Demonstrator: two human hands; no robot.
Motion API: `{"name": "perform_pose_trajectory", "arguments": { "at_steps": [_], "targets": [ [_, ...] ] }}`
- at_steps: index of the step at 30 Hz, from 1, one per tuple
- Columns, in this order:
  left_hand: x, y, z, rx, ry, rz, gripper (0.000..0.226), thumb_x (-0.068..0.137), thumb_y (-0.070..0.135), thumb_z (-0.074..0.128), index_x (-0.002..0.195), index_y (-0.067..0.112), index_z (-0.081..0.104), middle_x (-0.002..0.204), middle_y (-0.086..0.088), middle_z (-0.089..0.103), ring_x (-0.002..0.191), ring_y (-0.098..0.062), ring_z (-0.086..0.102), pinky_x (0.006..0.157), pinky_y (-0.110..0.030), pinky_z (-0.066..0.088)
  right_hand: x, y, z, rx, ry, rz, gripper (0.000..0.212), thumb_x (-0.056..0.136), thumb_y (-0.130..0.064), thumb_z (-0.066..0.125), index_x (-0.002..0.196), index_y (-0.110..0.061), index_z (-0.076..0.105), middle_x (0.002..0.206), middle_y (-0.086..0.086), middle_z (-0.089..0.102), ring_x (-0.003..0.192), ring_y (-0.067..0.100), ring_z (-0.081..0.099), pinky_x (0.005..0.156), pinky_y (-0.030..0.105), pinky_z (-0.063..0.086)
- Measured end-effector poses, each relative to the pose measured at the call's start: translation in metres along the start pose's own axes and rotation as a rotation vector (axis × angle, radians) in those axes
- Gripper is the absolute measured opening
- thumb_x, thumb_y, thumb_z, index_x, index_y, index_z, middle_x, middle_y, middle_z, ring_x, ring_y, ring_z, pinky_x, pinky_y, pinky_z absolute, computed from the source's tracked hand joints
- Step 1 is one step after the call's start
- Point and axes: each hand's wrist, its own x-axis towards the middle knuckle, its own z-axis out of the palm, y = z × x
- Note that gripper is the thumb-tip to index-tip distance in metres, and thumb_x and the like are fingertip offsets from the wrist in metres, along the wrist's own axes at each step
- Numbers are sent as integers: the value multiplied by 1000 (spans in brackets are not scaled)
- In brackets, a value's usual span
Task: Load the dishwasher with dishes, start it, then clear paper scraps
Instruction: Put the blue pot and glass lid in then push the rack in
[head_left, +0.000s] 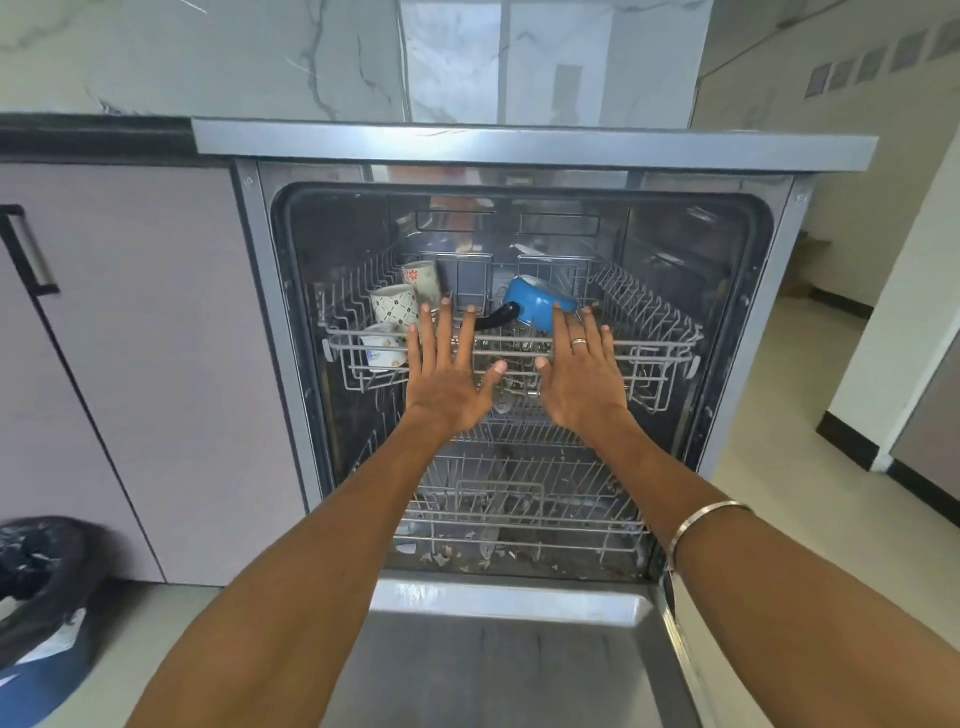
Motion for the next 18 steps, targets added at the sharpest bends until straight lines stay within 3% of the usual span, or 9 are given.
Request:
{"name": "perform_pose_trajectory", "arguments": {
  "at_steps": [5,8,11,13,15,17,18],
  "targets": [
    [-14,-6,-4,14,-40,23,82,94,69,4,144,21,-39,147,-12,-48,138,-31,-41,118,-54,-13,-21,-5,-2,-20,-23,-2,74,101,-39,21,147,-8,-28,159,11,-27,147,28,-25,123,48,-3],
    [-42,3,4,-116,69,43,81,99,60,16,149,16,-29,154,-13,-39,144,-29,-32,119,-53,-11,-47,-15,13,132,66,26,86,99,-25,39,149,-11,-29,157,6,-33,147,26,-25,123,47,1],
    [-77,17,20,-312,225,80,71,104,34,32,155,12,-12,162,-14,-17,151,-28,-11,123,-46,0,-68,-20,30,320,156,-7,83,92,-2,43,157,-15,-7,163,2,-17,149,18,-15,123,46,12],
    [-95,20,40,-302,181,114,59,102,21,36,155,9,12,160,-18,15,148,-31,19,121,-45,21,-81,-23,44,398,116,-27,81,90,5,41,157,-22,4,164,-3,-3,150,15,-5,120,46,25],
    [-101,19,61,-271,81,128,45,101,17,39,145,9,37,143,-13,45,130,-27,48,111,-39,40,-91,-26,66,443,-4,-24,77,93,5,40,157,-25,11,164,-3,6,151,19,7,115,45,33],
    [-102,16,78,-292,0,104,40,102,19,39,141,10,43,137,-9,51,124,-25,53,109,-37,42,-97,-27,86,452,-155,-13,65,98,-3,38,157,-19,14,163,5,16,145,28,30,109,47,43],
    [-103,13,88,-301,-48,105,43,103,22,36,144,9,40,142,-9,48,129,-26,49,112,-39,38,-99,-27,95,462,-215,-4,57,101,-7,37,155,-15,21,157,11,30,133,32,47,100,46,51]
  ]
}}
